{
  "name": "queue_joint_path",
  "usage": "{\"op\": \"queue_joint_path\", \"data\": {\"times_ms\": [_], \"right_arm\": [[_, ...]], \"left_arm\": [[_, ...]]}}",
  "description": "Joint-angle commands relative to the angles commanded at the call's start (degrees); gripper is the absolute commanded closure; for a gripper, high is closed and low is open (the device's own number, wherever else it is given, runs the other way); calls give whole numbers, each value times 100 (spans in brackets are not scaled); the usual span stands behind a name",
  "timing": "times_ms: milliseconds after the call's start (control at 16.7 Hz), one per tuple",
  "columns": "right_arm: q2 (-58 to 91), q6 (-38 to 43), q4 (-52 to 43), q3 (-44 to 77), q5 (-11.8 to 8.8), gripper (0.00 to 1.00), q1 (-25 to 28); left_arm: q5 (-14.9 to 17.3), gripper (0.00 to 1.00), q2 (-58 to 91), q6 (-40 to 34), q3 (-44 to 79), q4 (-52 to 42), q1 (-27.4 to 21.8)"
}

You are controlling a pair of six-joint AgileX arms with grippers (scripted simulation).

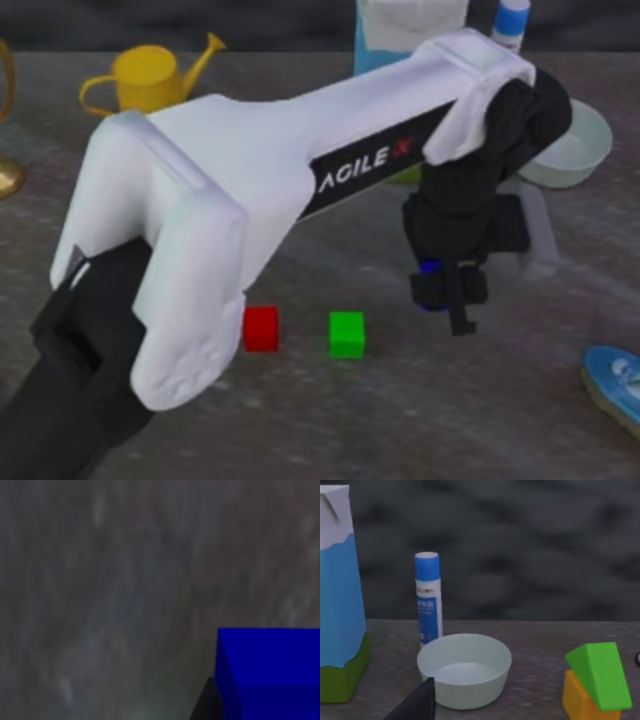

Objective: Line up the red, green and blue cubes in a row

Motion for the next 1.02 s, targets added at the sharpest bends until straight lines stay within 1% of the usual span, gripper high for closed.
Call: {"op": "queue_joint_path", "data": {"times_ms": [240, 540, 1020], "right_arm": [[0, 0, 0, 0, 0, 0, 0], [0, 0, 0, 0, 0, 0, 0], [0, 0, 0, 0, 0, 0, 0]], "left_arm": [[12, 100, 127, -20, -654, 831, -3], [14, 100, 164, -22, -795, 985, -7], [14, 40, 164, -22, -795, 985, -7]]}}
